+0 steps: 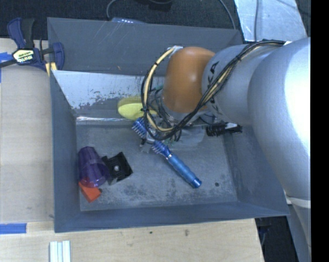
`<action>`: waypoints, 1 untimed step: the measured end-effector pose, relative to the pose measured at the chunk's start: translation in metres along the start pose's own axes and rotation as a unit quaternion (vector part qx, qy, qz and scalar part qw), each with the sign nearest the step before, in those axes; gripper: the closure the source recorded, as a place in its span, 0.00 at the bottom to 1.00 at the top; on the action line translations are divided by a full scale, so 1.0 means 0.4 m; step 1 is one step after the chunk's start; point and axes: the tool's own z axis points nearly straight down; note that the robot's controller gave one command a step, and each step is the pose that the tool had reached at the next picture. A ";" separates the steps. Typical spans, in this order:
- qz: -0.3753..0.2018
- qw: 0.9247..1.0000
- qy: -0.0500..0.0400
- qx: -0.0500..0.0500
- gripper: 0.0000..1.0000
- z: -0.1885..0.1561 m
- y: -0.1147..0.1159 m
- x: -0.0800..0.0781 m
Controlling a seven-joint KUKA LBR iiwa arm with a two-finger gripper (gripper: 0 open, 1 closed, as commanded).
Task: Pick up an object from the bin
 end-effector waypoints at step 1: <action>0.000 1.000 0.000 0.000 1.00 0.000 0.000 0.000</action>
Offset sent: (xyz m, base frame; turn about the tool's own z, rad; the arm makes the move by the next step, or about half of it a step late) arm -0.0001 0.0000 0.0540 0.0000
